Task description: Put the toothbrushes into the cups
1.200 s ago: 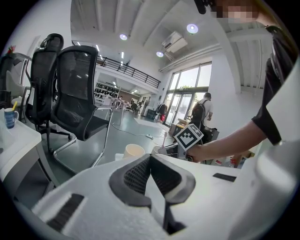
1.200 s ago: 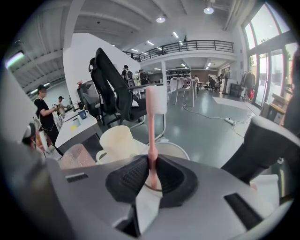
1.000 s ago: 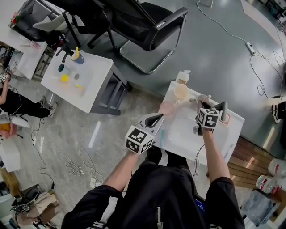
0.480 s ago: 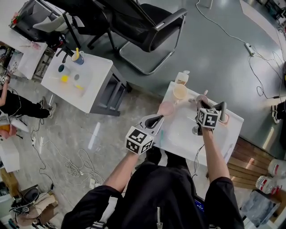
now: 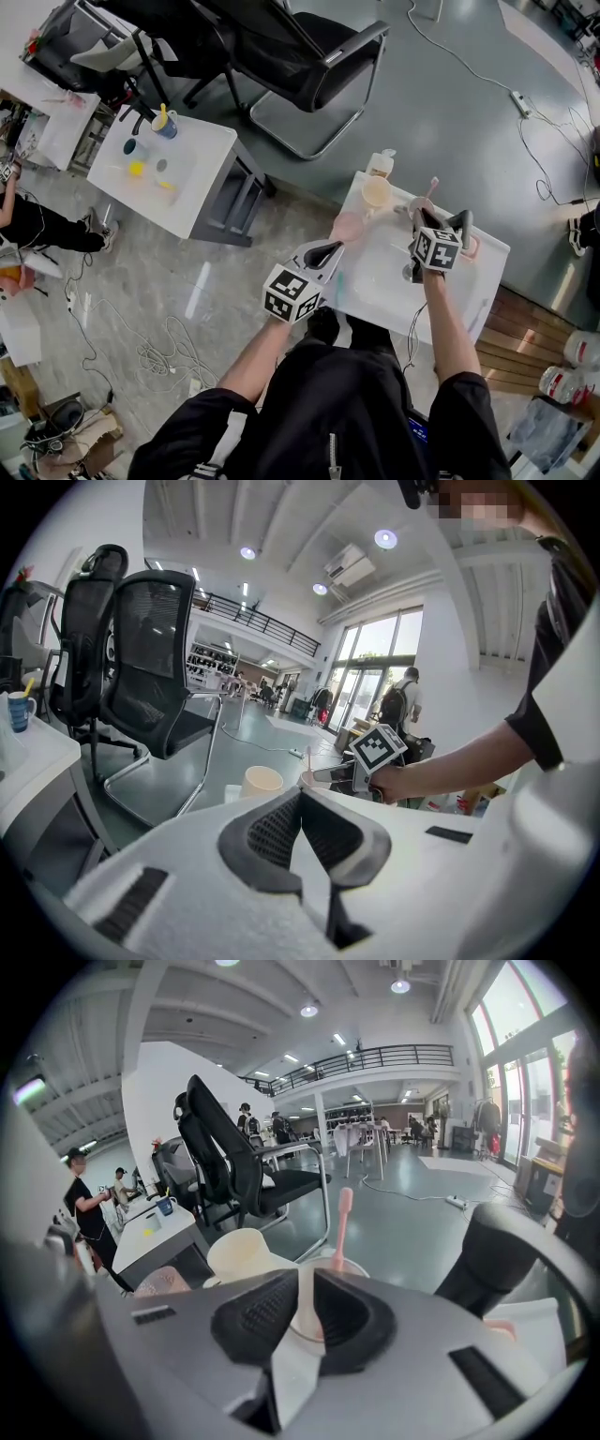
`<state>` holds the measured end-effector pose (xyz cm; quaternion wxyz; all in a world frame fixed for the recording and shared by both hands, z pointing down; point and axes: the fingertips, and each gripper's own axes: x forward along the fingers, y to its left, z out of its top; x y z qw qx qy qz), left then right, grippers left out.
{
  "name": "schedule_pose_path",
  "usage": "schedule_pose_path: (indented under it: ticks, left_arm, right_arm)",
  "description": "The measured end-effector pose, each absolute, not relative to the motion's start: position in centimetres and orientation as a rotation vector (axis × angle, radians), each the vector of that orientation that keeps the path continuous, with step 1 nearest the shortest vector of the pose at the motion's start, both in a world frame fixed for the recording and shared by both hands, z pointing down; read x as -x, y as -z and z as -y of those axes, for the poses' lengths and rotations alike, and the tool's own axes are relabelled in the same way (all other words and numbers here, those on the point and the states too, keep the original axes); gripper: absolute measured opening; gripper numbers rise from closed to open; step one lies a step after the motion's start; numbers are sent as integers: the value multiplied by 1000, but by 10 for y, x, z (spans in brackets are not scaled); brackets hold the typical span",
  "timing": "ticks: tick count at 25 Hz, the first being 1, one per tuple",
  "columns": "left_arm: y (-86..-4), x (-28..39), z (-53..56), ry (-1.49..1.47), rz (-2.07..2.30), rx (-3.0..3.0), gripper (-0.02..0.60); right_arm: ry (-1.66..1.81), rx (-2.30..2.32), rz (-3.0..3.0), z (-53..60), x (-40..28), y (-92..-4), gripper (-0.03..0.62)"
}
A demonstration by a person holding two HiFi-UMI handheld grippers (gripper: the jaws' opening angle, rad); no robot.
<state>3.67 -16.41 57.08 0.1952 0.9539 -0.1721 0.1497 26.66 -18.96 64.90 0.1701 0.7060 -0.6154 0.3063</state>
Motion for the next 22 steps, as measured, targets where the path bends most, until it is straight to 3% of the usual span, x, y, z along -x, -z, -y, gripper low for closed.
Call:
schedule_pose_path:
  ticks: [6, 22]
  left_arm:
    - [-557, -42, 160, -400, 446, -2711, 0]
    - [-529, -88, 126, -384, 292, -2807, 0]
  right_arm:
    - [-752, -2081, 1853, 178, -254, -610, 5]
    - [-522, -2158, 2077, 99, -219, -521, 4]
